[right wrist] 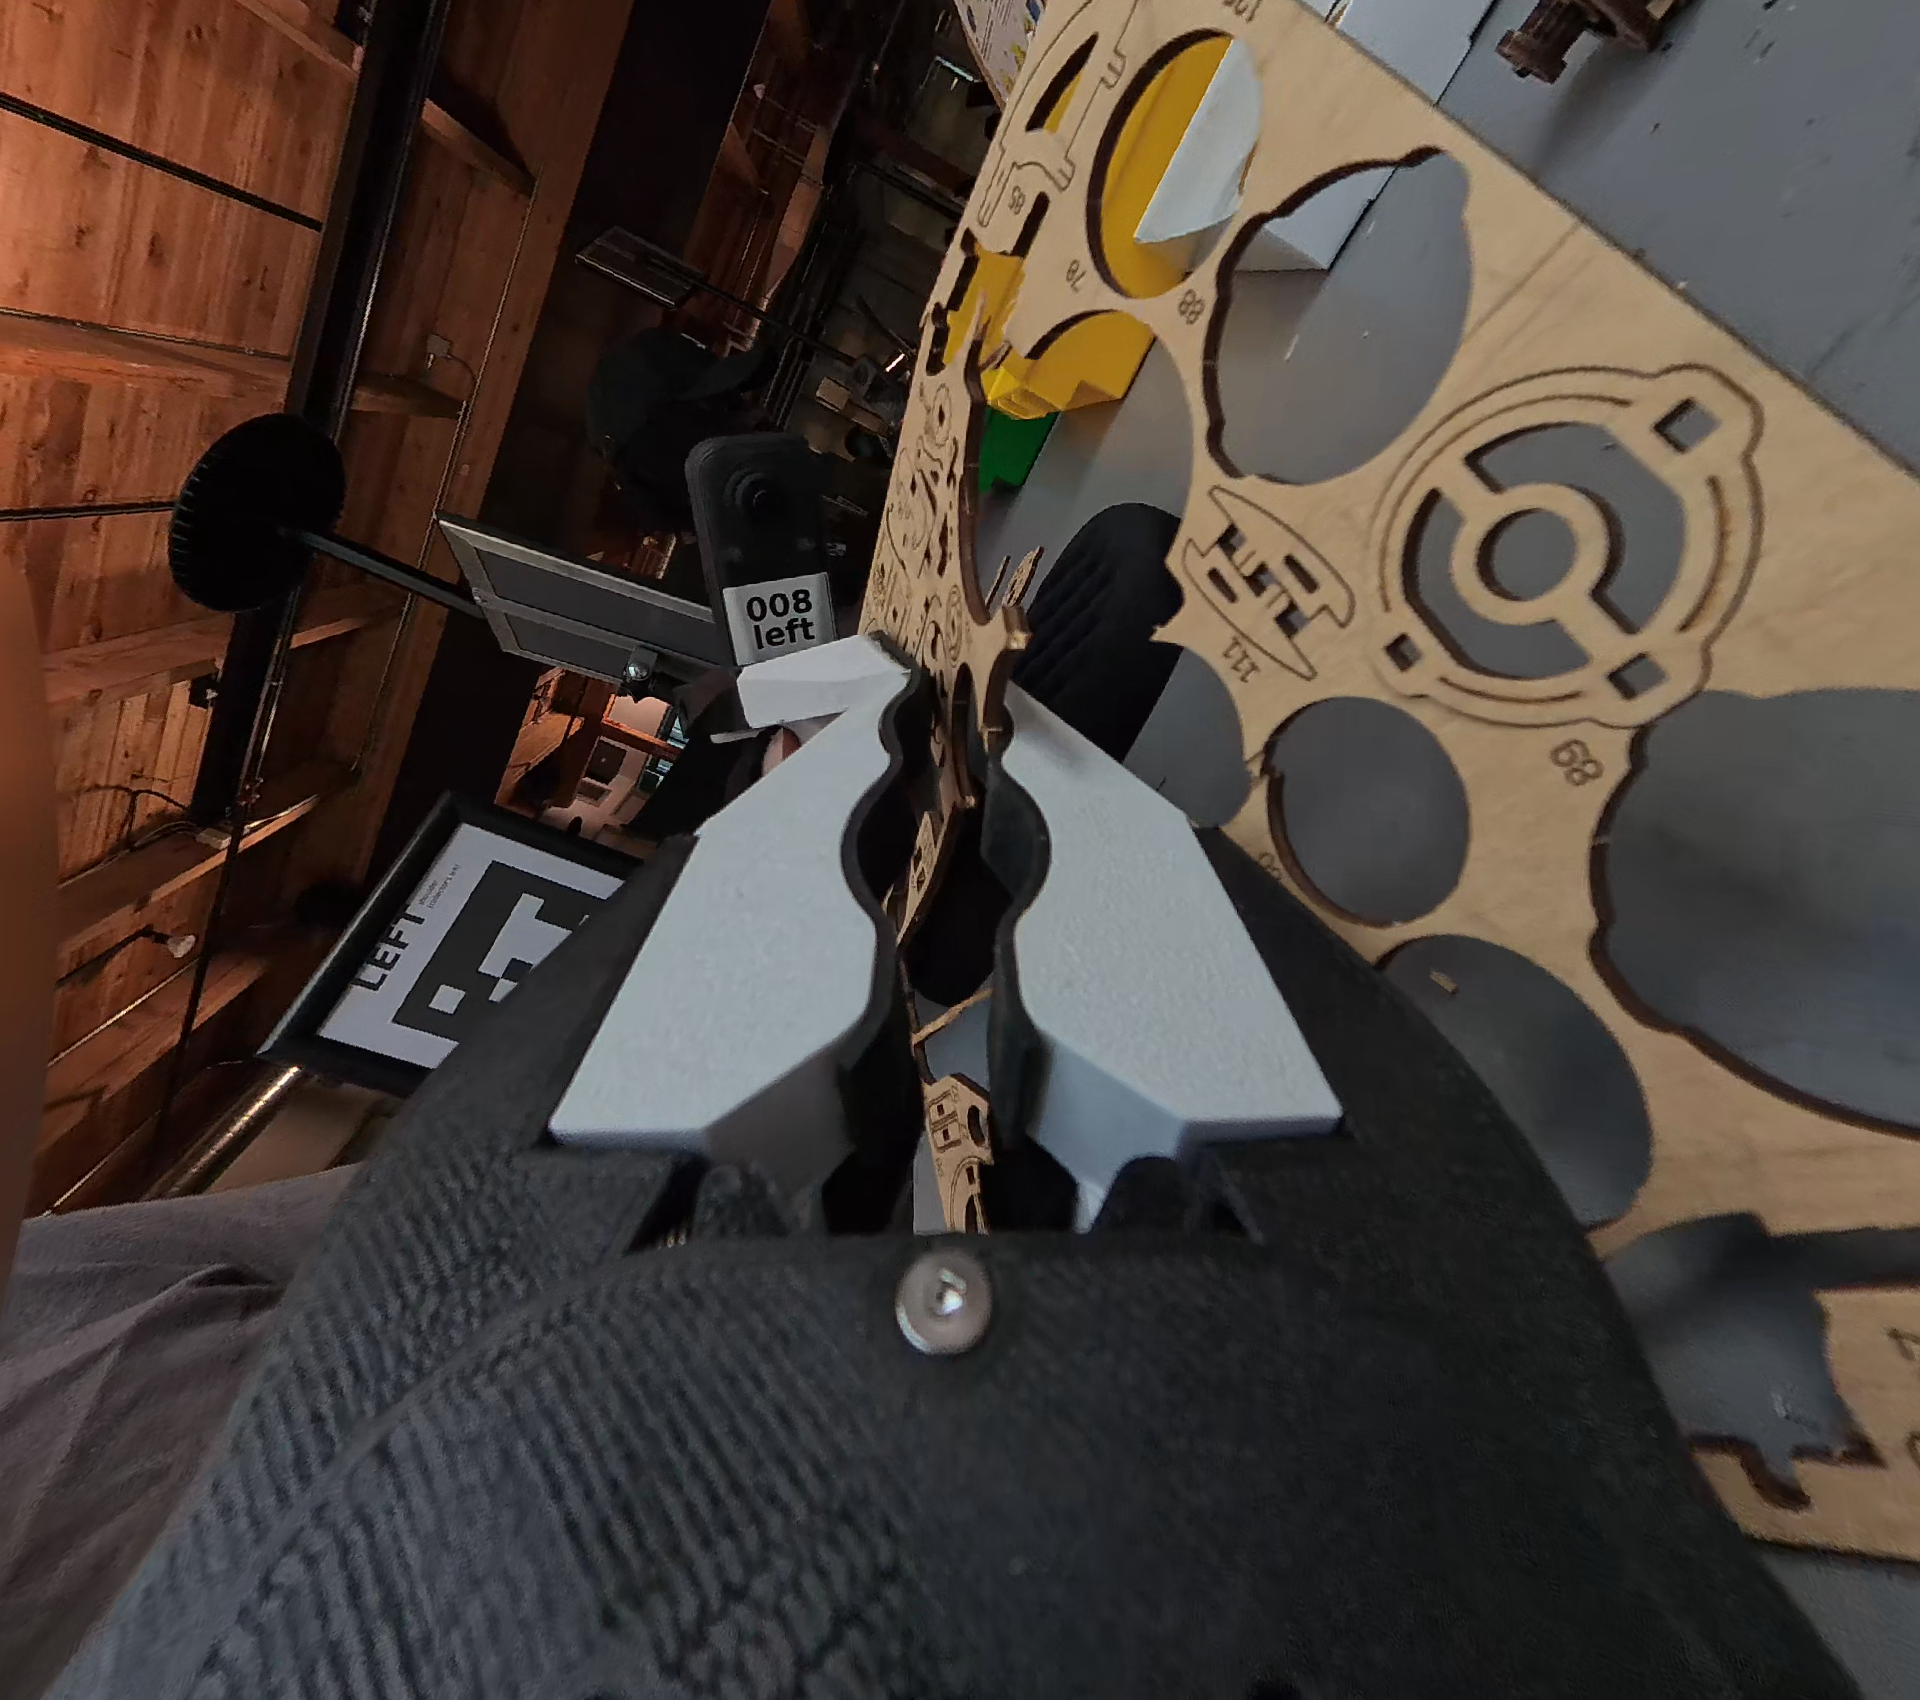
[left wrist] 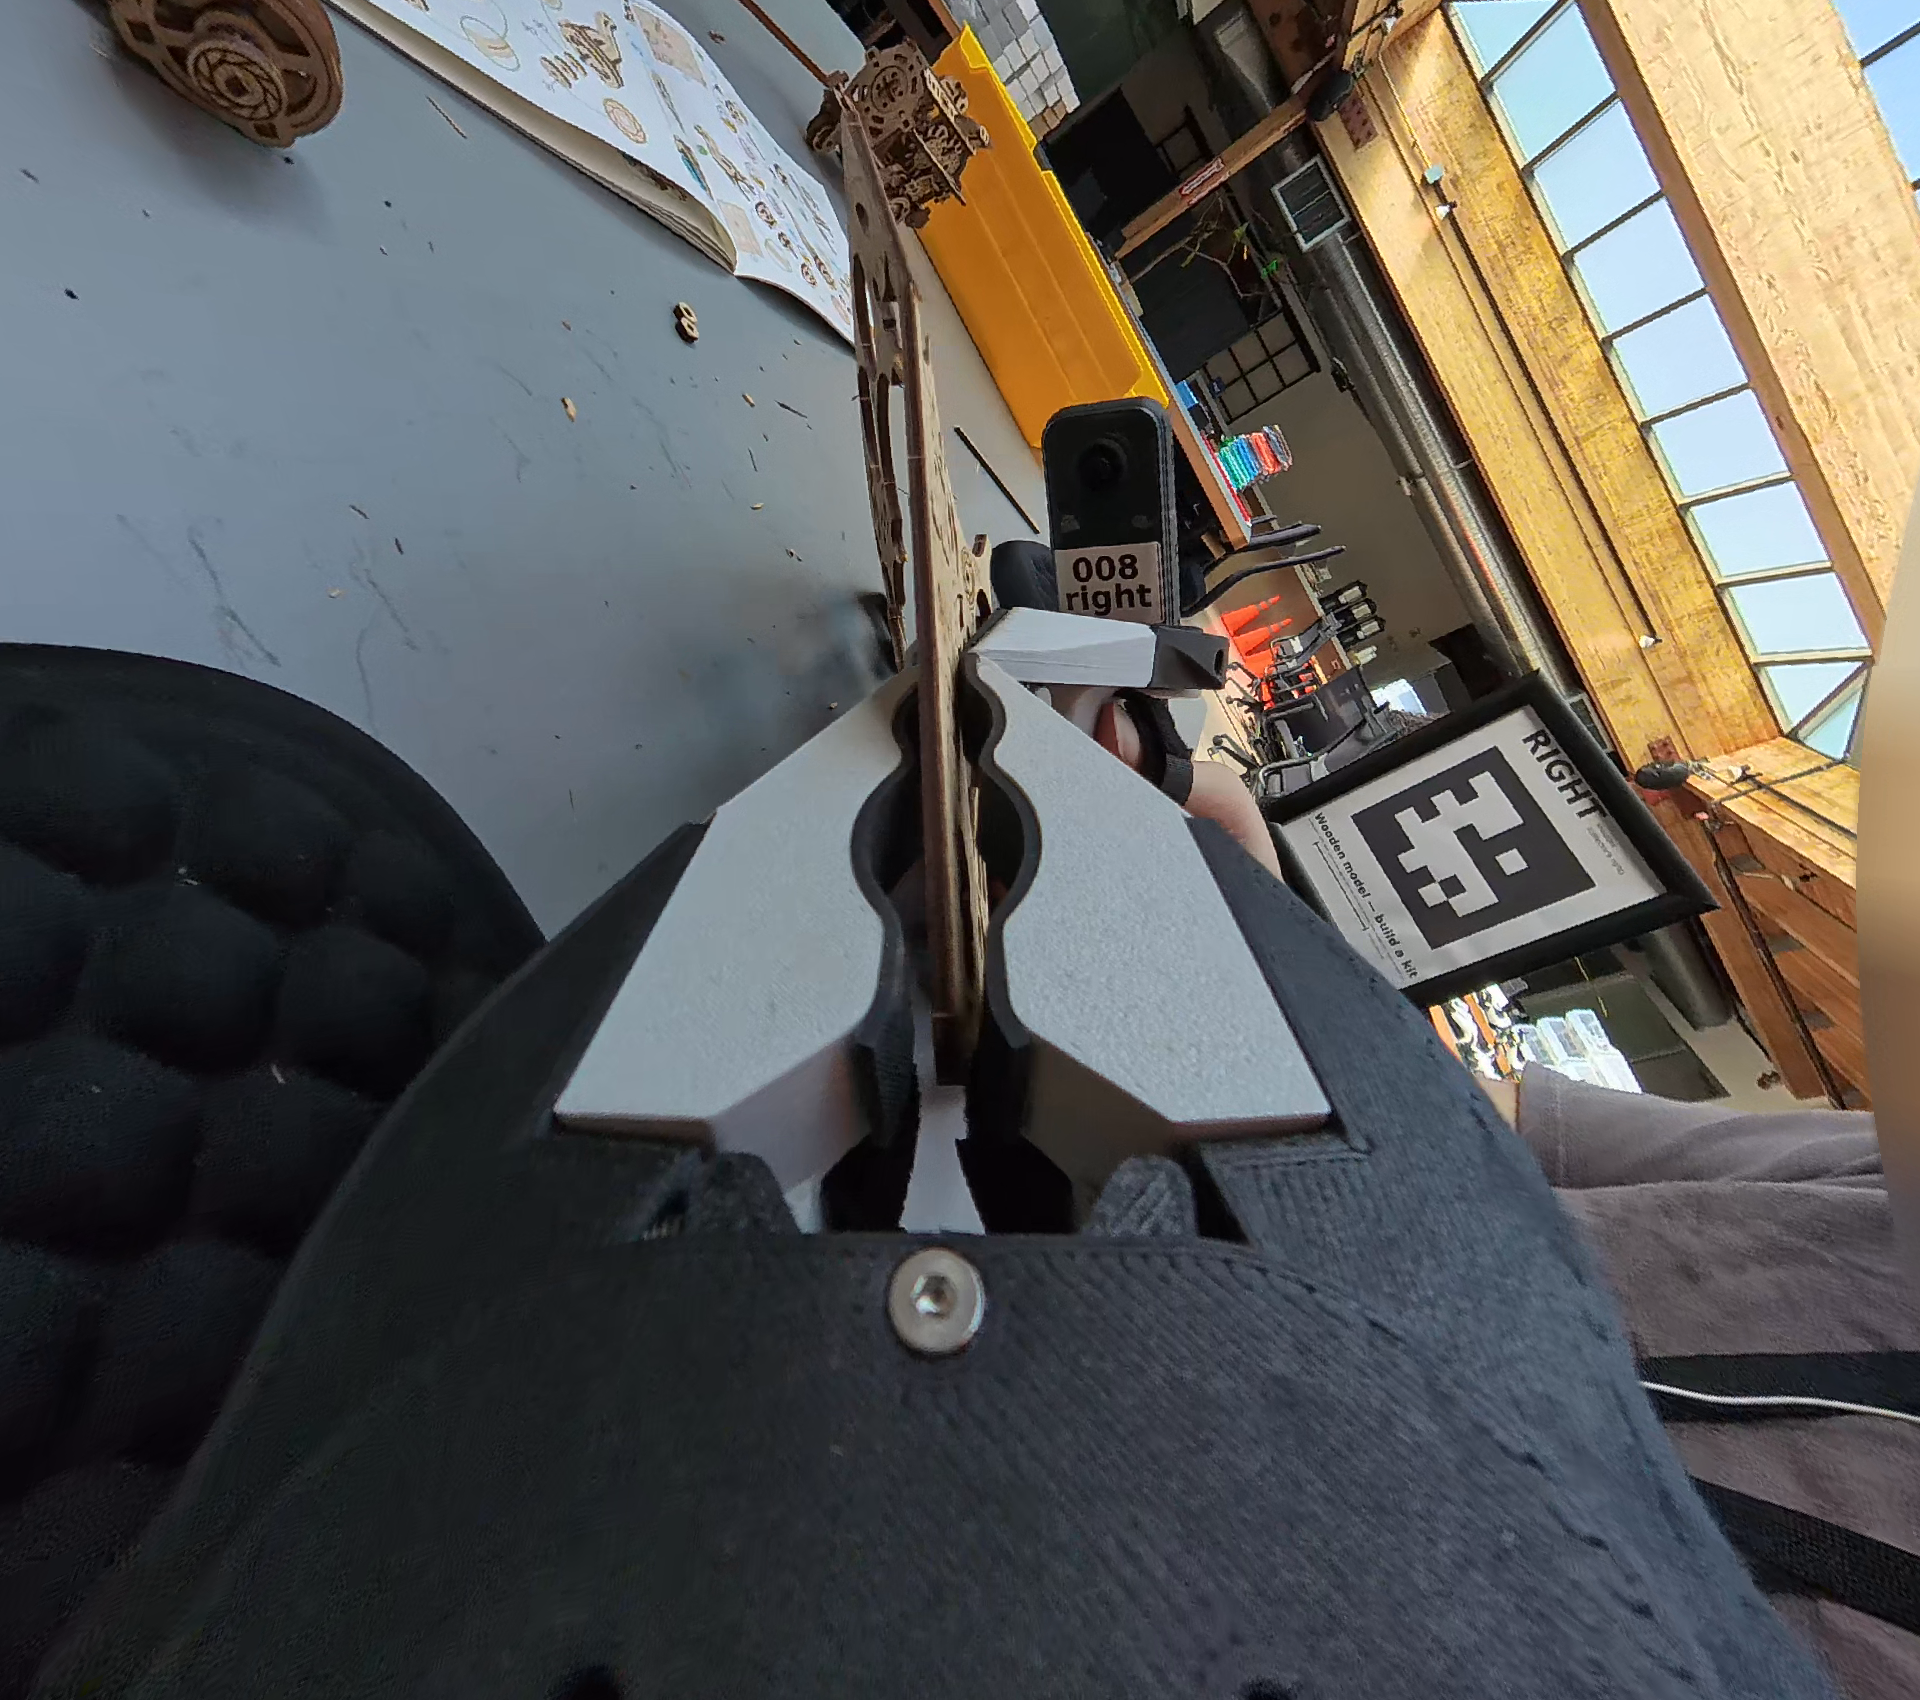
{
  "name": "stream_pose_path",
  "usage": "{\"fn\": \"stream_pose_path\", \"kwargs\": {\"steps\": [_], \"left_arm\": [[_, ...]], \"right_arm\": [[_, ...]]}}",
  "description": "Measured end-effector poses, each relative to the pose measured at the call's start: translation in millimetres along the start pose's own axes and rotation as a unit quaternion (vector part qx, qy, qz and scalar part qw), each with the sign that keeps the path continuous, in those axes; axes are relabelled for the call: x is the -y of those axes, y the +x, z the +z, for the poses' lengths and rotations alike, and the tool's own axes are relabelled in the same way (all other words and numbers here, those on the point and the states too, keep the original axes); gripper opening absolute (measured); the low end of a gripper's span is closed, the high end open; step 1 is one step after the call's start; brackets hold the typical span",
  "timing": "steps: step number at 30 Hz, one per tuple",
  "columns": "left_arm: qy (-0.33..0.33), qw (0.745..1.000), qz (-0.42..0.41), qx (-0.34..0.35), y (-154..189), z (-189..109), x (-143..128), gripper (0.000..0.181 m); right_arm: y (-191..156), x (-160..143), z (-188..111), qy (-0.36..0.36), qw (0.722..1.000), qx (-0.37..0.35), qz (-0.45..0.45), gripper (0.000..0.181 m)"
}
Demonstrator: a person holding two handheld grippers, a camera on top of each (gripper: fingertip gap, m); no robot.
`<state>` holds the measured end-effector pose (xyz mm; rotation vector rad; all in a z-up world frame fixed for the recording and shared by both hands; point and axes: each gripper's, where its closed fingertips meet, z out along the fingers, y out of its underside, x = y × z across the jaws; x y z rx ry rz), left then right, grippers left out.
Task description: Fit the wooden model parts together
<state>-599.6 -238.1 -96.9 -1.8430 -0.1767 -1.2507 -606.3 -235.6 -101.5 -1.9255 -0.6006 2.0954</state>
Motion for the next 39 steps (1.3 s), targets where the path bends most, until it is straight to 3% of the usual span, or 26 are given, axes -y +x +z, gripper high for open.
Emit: {"fn": "stream_pose_path", "kwargs": {"steps": [8,10,17,19,21,23,24,27,29,32,35,39], "left_arm": [[-0.001,1.0,0.013,0.018,-4,0,-1,0.001],[0.002,1.0,0.008,-0.011,3,-1,2,0.001],[0.009,1.0,-0.014,-0.015,-1,-3,6,0.001],[0.01,1.0,-0.024,-0.017,-3,-4,6,0.001],[0.007,0.999,-0.03,-0.012,-5,-3,5,0.001],[0.002,0.999,-0.039,-0.009,-7,-1,4,0.001],[0.0,0.999,-0.043,-0.01,-7,-1,4,0.001],[-0.005,0.999,-0.054,-0.006,-10,0,3,0.001],[-0.005,0.998,-0.058,-0.003,-12,1,4,0.001],[-0.003,0.998,-0.067,-0.007,-12,0,5,0.001],[-0.006,0.997,-0.082,-0.016,-12,-1,4,0.001],[-0.012,0.996,-0.091,-0.013,-13,1,3,0.001]], "right_arm": [[2,0,2,0.0,1.0,-0.012,-0.004,0.005],[-6,1,0,0.003,1.0,0.007,-0.026,0.006],[0,-1,-21,0.009,0.996,-0.058,-0.061,0.015],[-3,-4,-28,-0.002,0.993,-0.072,-0.096,0.016],[-17,-6,-32,-0.009,0.978,-0.071,-0.195,0.018],[-29,-8,-33,-0.036,0.924,-0.087,-0.37,0.034],[-32,-7,-34,-0.054,0.872,-0.107,-0.475,0.043],[-36,-12,-28,-0.103,0.667,-0.119,-0.728,0.047],[-23,-17,-20,-0.152,0.584,-0.132,-0.786,0.048],[-4,-11,-10,-0.183,0.521,-0.168,-0.817,0.048],[7,-14,-4,-0.212,0.477,-0.175,-0.835,0.044],[17,-7,0,-0.203,0.399,-0.206,-0.87,0.034]]}}
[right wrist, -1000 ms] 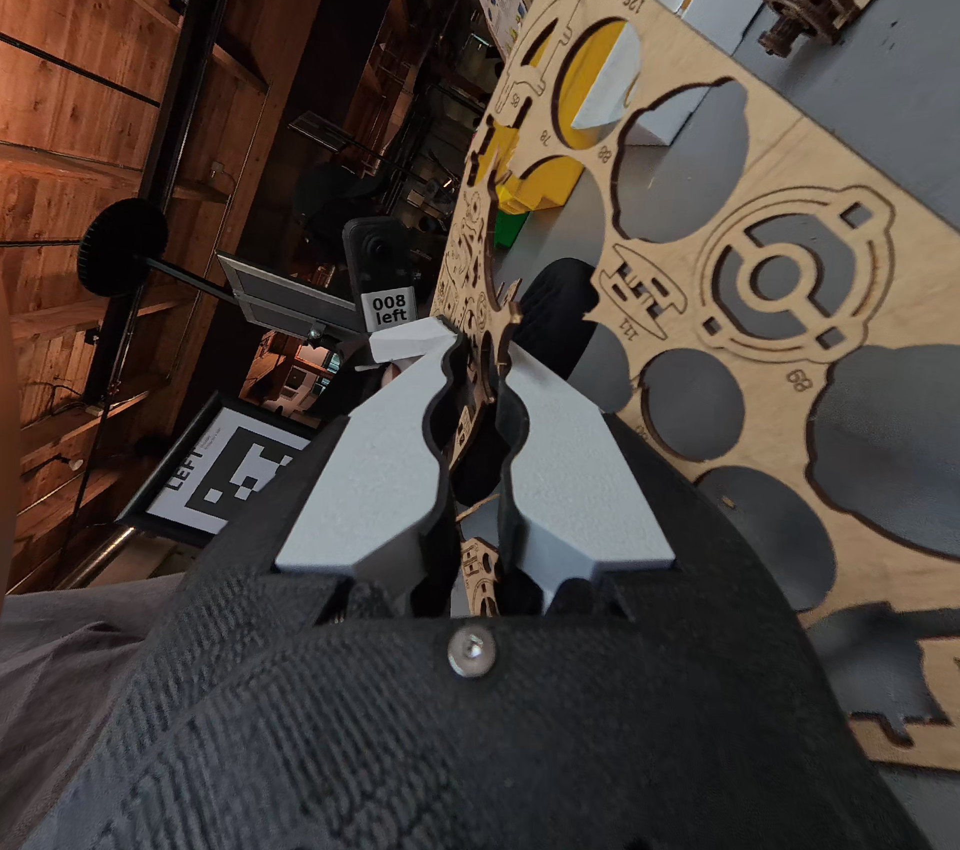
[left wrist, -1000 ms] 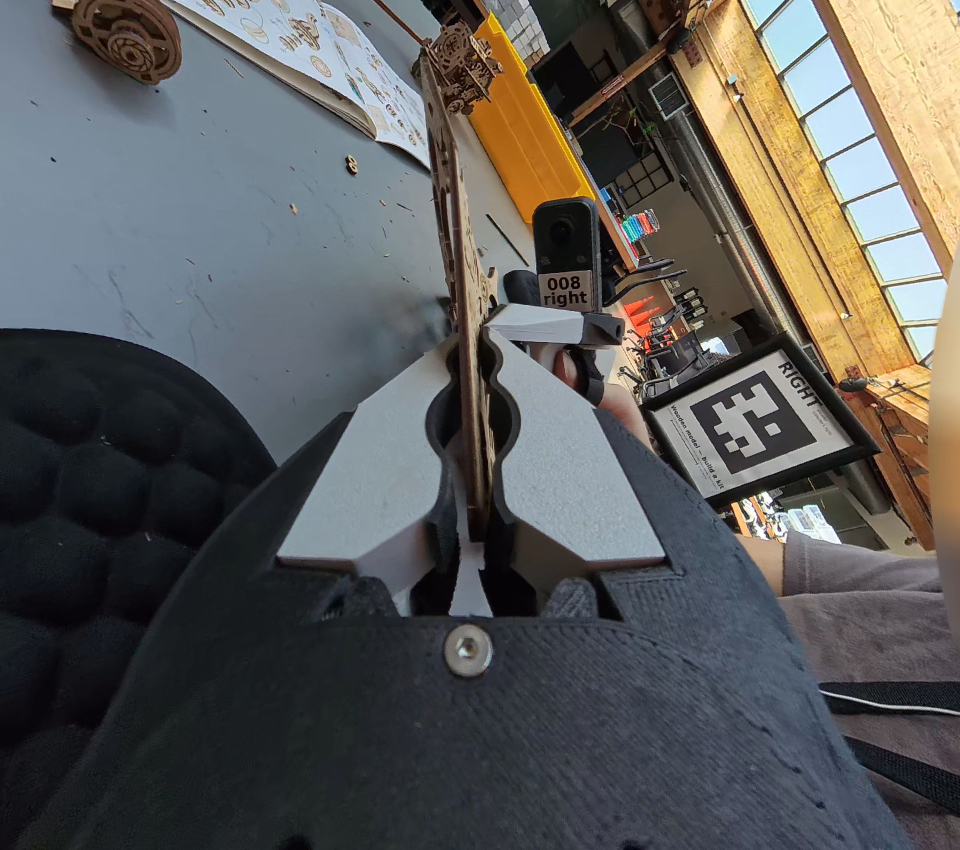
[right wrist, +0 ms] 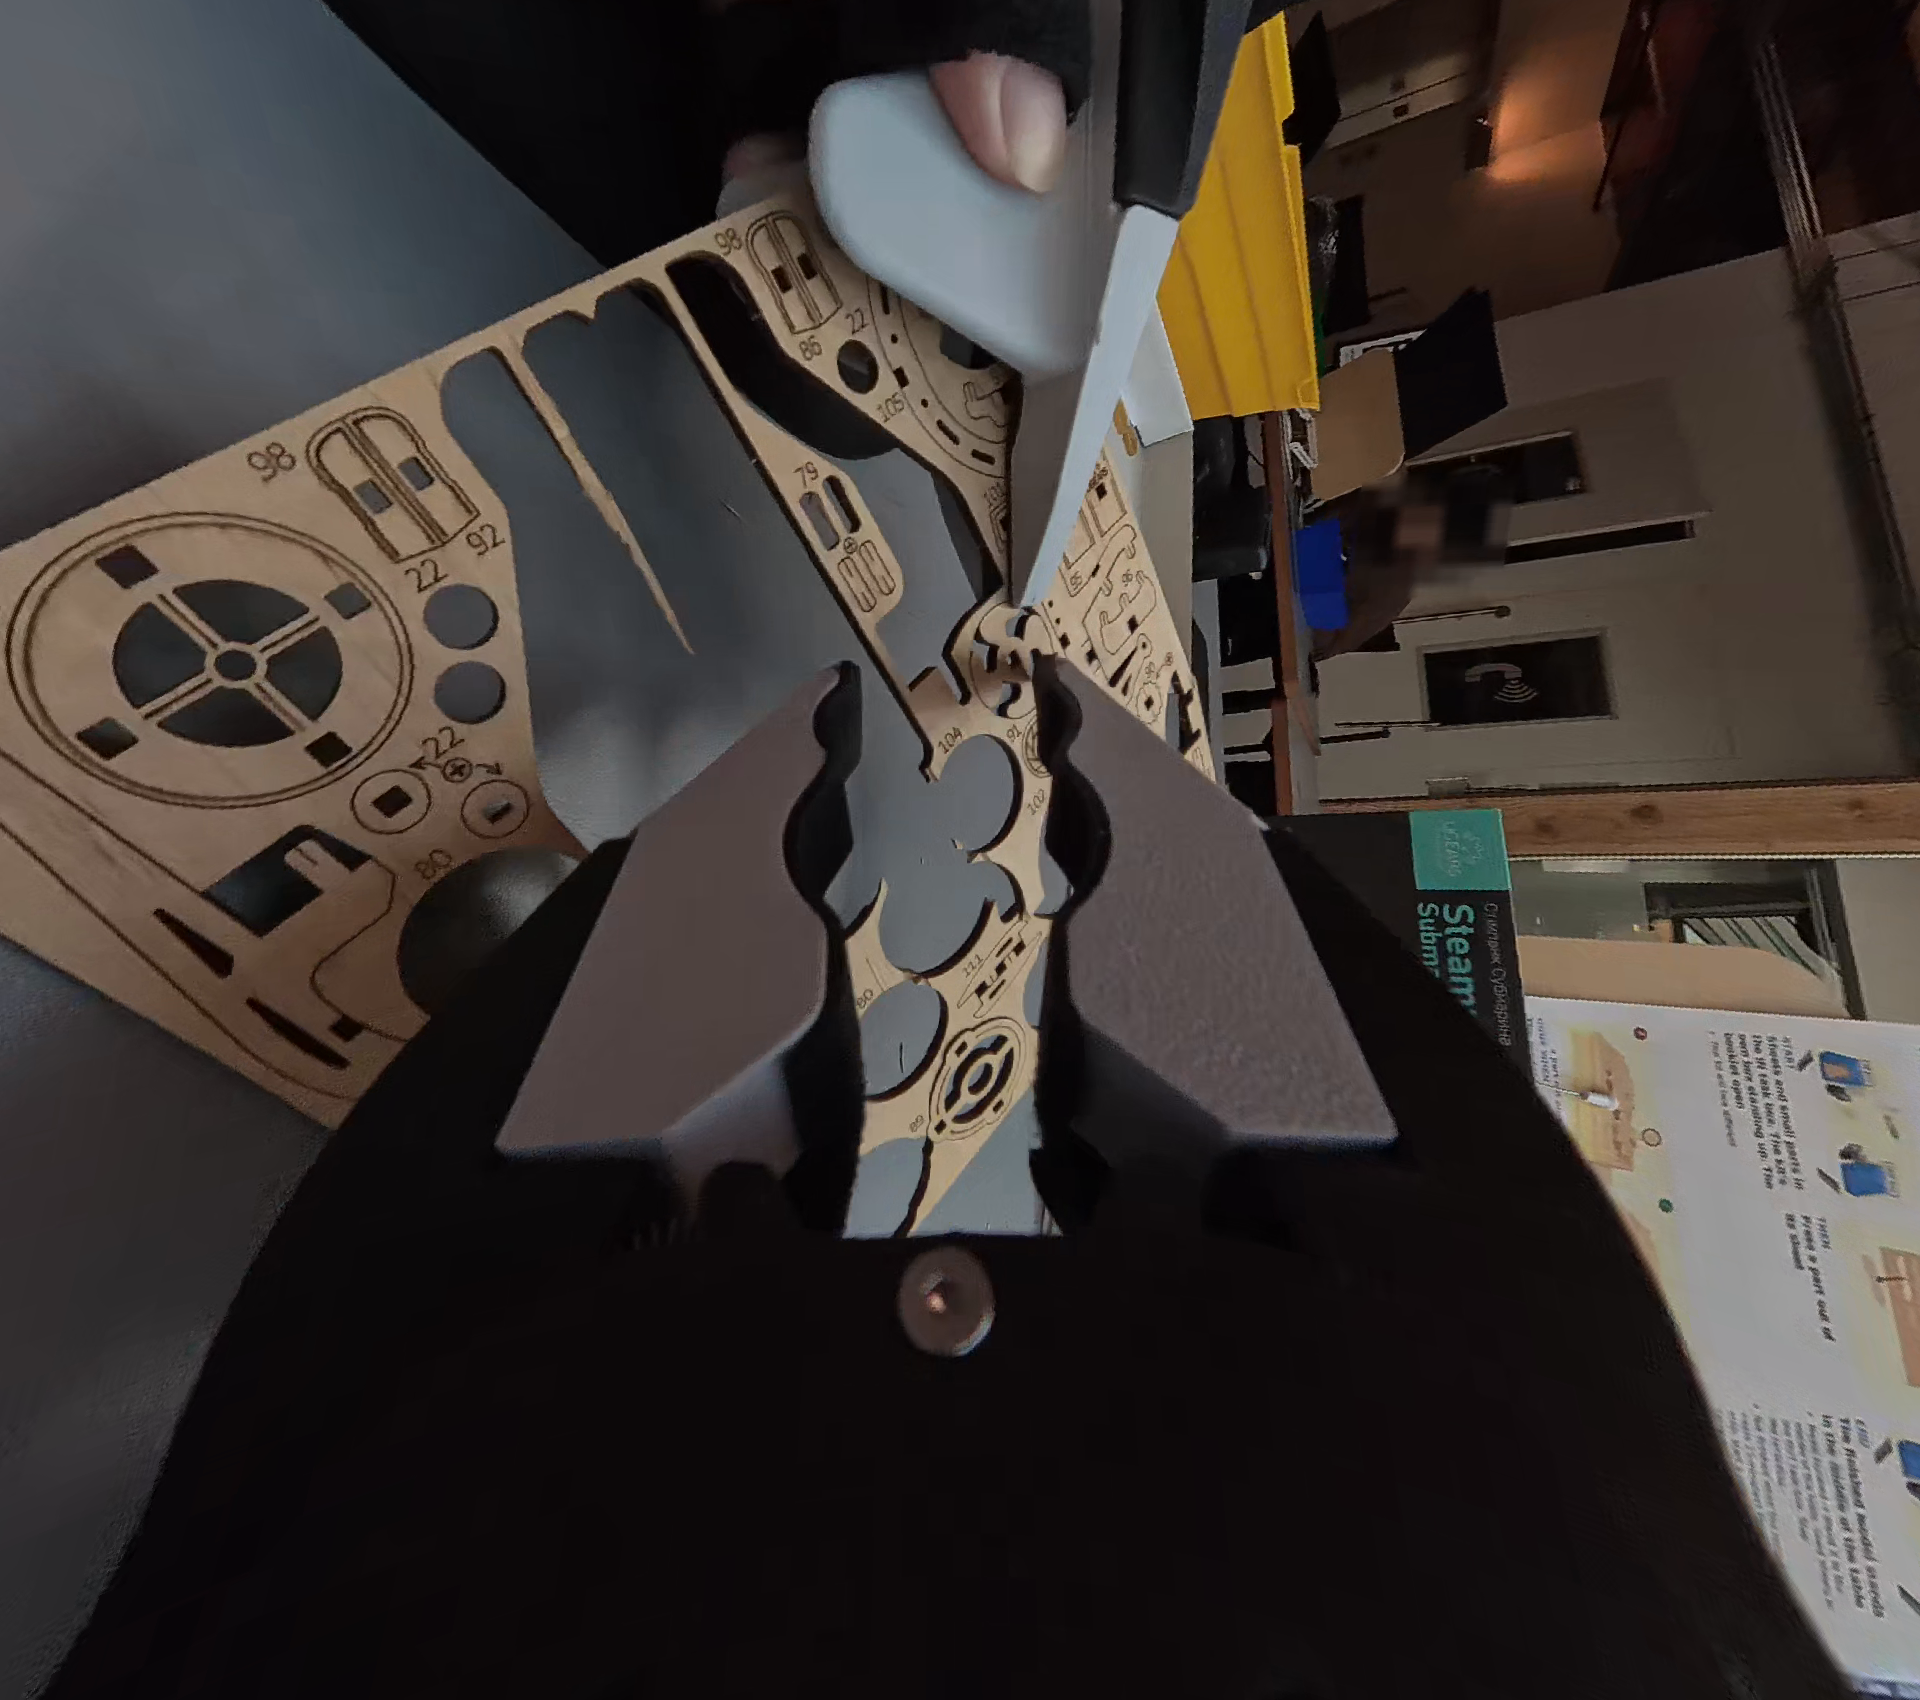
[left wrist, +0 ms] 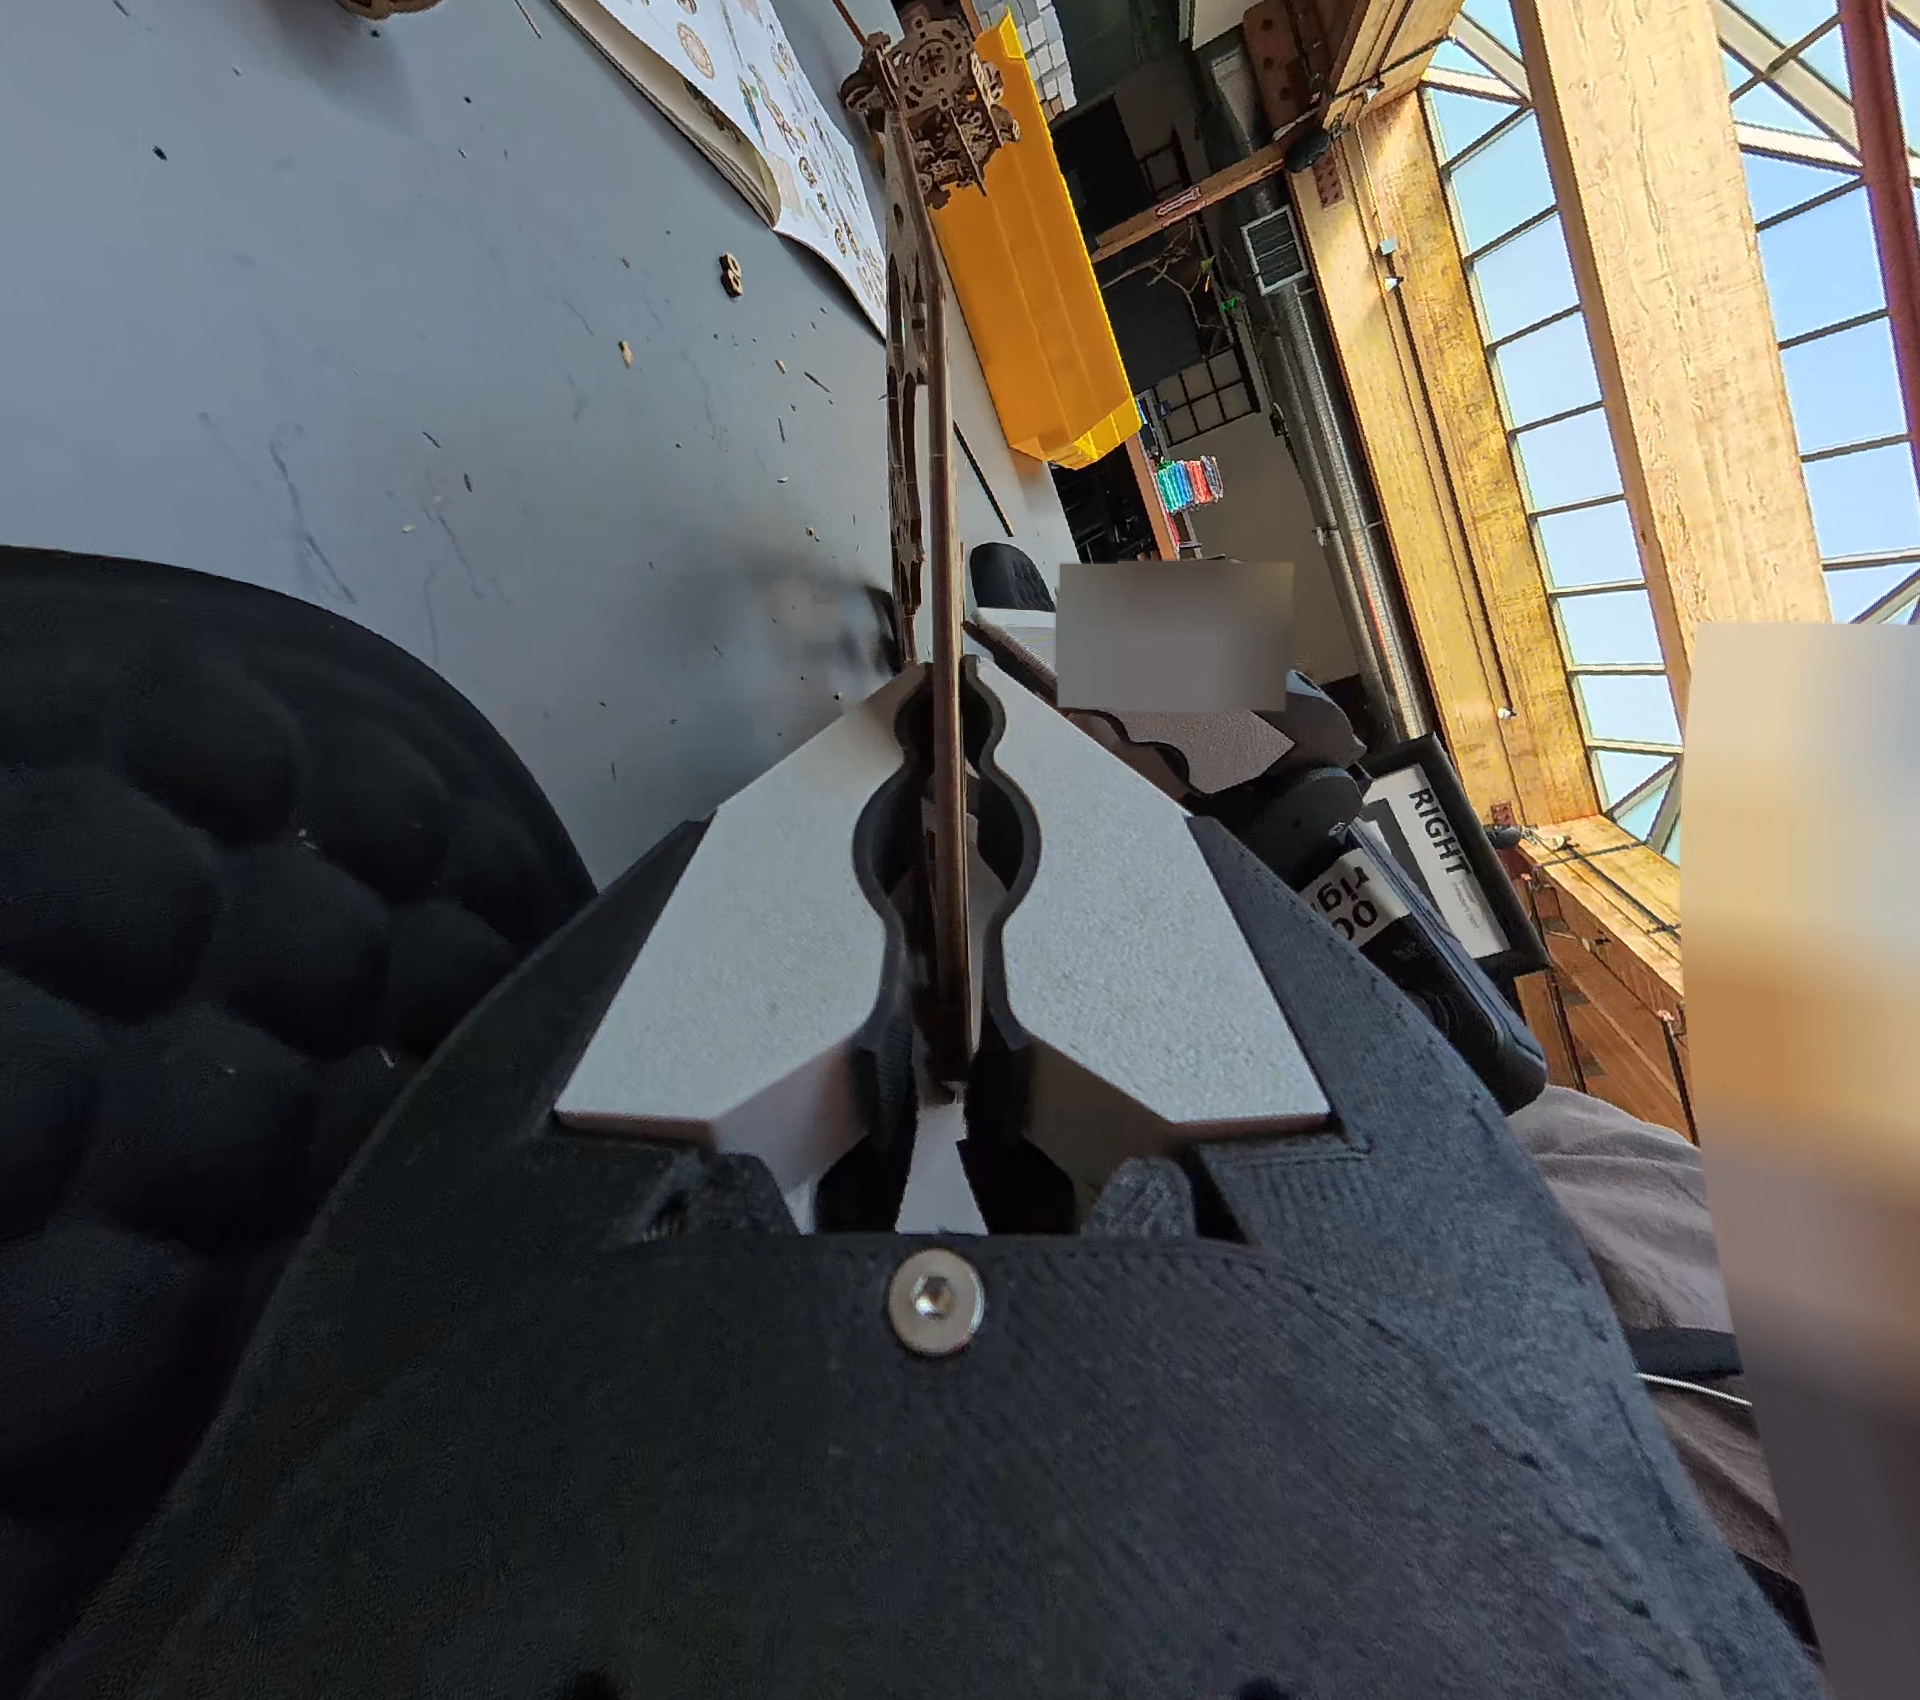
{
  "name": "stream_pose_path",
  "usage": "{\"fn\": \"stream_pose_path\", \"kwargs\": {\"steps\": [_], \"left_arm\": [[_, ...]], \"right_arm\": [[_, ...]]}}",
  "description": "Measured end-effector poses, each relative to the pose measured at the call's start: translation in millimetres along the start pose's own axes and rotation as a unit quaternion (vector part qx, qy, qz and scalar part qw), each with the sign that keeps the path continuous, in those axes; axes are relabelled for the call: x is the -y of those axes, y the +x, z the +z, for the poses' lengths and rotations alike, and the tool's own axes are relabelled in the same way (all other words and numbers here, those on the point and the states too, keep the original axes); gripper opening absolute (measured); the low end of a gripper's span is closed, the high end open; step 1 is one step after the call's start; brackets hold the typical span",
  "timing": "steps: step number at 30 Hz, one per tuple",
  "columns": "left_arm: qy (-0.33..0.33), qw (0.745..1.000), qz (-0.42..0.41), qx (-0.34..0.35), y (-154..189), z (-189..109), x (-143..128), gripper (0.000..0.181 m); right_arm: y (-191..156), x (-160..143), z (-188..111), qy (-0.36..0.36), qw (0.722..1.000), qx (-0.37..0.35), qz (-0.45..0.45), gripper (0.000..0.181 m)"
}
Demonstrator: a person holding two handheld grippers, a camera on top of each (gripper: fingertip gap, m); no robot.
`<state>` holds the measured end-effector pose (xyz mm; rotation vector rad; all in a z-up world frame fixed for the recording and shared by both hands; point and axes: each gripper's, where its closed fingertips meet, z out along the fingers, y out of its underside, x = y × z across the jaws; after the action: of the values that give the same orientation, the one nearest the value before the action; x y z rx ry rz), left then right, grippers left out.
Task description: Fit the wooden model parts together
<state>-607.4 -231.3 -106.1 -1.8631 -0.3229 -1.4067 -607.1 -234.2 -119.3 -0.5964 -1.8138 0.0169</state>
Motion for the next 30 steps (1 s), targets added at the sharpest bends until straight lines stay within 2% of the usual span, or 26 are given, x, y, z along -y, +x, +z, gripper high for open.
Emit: {"fn": "stream_pose_path", "kwargs": {"steps": [5,10,30], "left_arm": [[-0.008,1.0,-0.009,0.006,-3,2,-2,0.001],[-0.002,1.0,-0.02,-0.001,-3,1,0,0.001],[-0.016,0.999,0.008,0.045,-12,2,-7,0.001]], "right_arm": [[1,-2,6,-0.02,0.997,-0.045,-0.067,0.027],[2,-1,6,-0.028,0.993,-0.077,-0.088,0.021],[-10,-1,8,-0.017,0.998,-0.043,-0.039,0.018]]}}
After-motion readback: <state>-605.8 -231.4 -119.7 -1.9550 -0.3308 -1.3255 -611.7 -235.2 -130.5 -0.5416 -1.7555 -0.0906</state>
